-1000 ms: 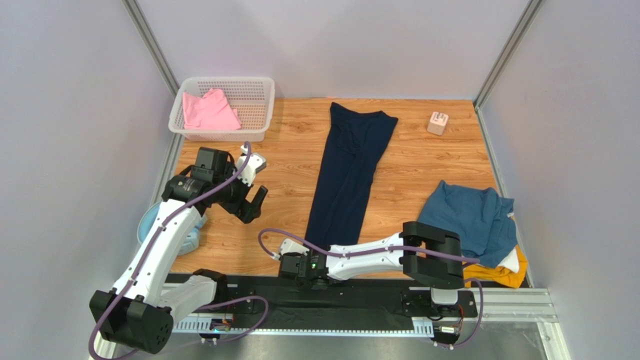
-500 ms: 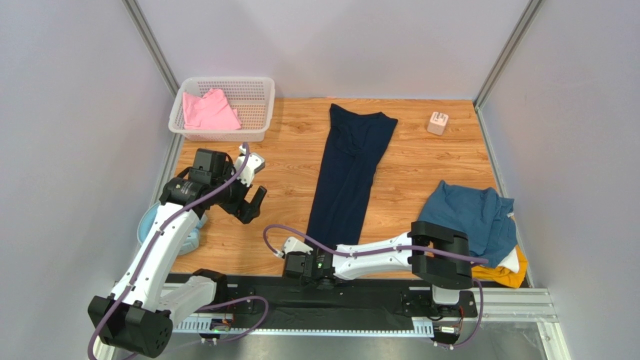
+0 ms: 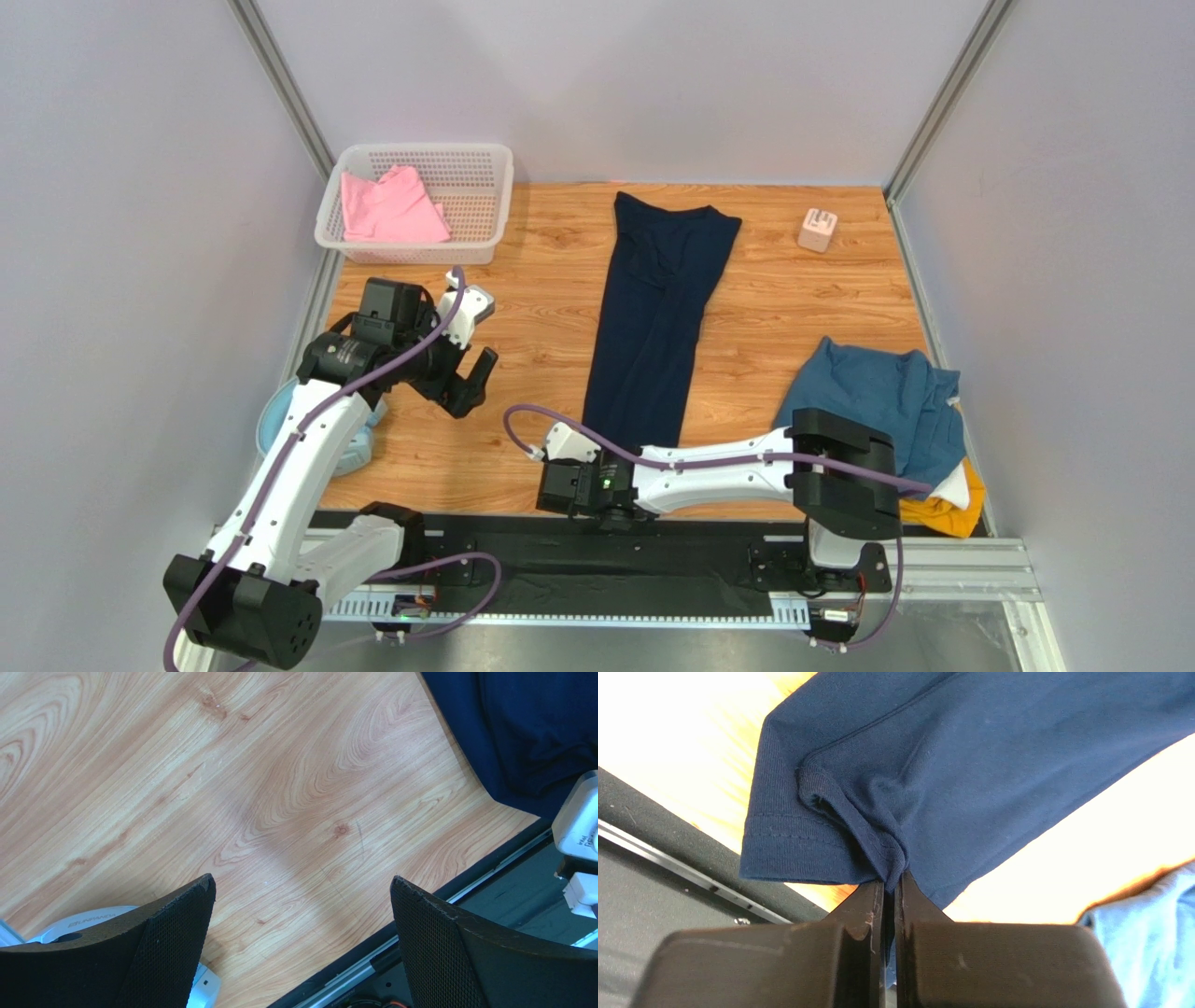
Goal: Fold and stack the t-shirts
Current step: Fold the folded rectangular tshirt in 1/3 of the way
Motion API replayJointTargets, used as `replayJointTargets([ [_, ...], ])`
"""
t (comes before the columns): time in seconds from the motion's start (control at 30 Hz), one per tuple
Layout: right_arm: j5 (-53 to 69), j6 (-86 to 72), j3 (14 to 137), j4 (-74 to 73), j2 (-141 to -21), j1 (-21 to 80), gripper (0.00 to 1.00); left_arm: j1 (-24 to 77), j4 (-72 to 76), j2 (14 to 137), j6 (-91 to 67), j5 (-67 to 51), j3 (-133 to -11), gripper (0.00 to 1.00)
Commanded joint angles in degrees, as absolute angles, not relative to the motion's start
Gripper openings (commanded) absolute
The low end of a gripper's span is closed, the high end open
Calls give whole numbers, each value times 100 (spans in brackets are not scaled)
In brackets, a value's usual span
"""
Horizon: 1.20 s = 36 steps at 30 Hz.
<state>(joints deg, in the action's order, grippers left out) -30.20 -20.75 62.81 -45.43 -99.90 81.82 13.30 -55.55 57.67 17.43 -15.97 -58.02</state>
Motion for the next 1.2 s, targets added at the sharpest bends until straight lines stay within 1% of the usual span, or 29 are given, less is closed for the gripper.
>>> replayJointTargets([
  [0.0, -3384, -2215, 6627, -4869, -9677, 8288, 0, 1283, -5555, 5651, 1828, -1652, -5871, 100],
  [0.43, -2410, -2733, 7022, -5739, -9097, 9008, 0, 1283, -5563, 5669, 1899, -1652, -5950, 100],
  [0.6, -2223, -2918, 7022, -5923, -8561, 9009, 0, 1292, -5563, 5651, 1916, -1679, -5985, 100],
  [0.7, -2311, -2857, 7084, -6003, -8271, 8702, 0, 1283, -5581, 5643, 1925, -1714, -6003, 100],
  [0.87, -2434, -2356, 7347, -5854, -7981, 7727, 0, 1283, -5625, 5643, 1942, -1740, -6073, 100],
  [1.0, -2426, -1829, 7733, -5626, -8156, 6972, 0, 1283, -5686, 5643, 1942, -1740, -6170, 100],
  [1.17, -2277, -1311, 8103, -5415, -8639, 6417, 0, 1283, -5765, 5599, 1977, -1740, -6223, 100],
])
